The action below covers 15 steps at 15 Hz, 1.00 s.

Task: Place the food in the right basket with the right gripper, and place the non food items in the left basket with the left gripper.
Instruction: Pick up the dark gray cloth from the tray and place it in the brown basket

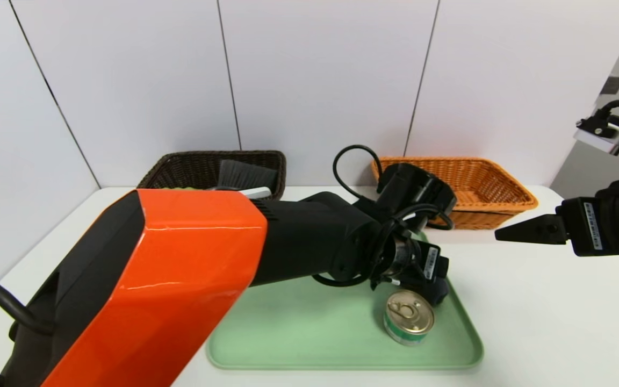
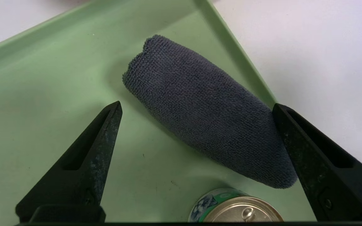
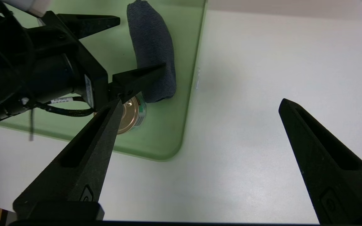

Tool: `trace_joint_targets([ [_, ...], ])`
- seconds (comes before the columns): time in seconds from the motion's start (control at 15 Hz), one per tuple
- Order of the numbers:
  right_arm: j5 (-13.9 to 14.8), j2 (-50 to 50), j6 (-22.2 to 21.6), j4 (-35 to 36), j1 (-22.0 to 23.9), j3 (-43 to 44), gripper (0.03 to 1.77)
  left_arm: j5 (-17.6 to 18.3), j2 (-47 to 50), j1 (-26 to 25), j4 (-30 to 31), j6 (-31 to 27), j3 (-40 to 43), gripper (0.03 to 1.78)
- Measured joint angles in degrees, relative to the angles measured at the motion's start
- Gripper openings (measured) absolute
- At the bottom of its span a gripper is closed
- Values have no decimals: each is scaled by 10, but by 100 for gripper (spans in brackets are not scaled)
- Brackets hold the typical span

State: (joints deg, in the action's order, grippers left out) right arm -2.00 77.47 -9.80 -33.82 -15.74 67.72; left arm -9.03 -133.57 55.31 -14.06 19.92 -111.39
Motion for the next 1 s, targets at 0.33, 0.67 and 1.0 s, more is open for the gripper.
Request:
trace_joint_targets([
  [0.33, 0, 0, 0, 0, 1, 0, 171, 0, -19, -1, 23, -5, -1, 169],
  [0.67, 0, 0, 0, 0, 1, 0, 171, 0, -22, -1, 24, -6, -1, 104],
  [1.0, 0, 0, 0, 4, 1, 0, 171, -1, -22, -2, 24, -6, -1, 19],
])
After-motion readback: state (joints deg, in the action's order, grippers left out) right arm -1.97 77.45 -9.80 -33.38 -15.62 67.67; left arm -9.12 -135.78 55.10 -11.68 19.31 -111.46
